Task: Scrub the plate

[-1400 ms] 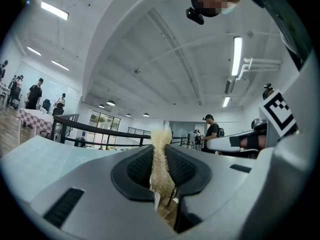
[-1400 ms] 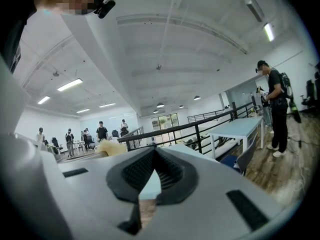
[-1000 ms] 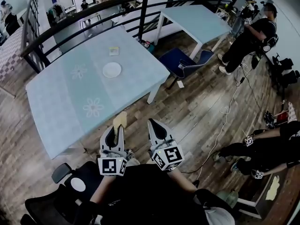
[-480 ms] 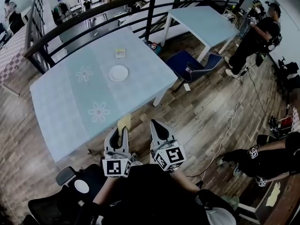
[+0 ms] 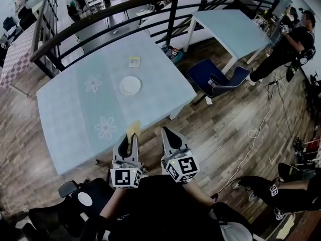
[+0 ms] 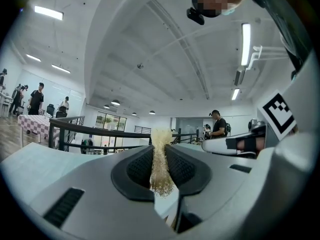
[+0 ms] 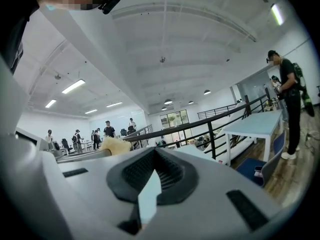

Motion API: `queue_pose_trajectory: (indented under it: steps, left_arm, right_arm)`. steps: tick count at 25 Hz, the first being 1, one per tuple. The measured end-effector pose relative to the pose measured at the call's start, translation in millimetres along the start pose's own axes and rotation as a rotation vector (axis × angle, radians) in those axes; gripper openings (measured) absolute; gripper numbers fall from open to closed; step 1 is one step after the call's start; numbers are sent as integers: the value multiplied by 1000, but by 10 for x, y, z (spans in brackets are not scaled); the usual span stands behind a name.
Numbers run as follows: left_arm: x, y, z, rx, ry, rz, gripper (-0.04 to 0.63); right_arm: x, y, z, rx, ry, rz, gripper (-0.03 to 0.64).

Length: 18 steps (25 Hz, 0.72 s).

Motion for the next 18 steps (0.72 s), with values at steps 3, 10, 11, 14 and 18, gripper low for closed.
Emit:
queue_pose_trajectory:
  steps: [3, 10, 11, 14, 18]
  left_arm:
    - [16, -324, -26, -39, -8, -4, 69]
    - [20, -898, -120, -161, -9, -50, 69]
    - [21, -952, -149, -175, -11, -57, 69]
    - [47, -1062, -195, -220, -15, -79, 69]
    - [139, -1142, -148, -278, 14, -58, 69]
  right_arm:
    - [-4, -219, -305, -30, 7, -7, 2]
    - [2, -586, -962, -114, -13, -11, 2]
    - [5, -621, -1027, -128, -14, -11, 2]
    - [-2, -717, -1157, -168, -18, -20, 2]
    - [-5, -789, -1206, -208, -14, -13, 2]
Point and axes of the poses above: the fingertips, and each gripper's own axes: y backward along the fingers, z to its left, x out of its underside, the point moved 2 cm from there along y, backward along the fingers, and after that the axes turned 14 degrees about y, right-handed, at the moved point
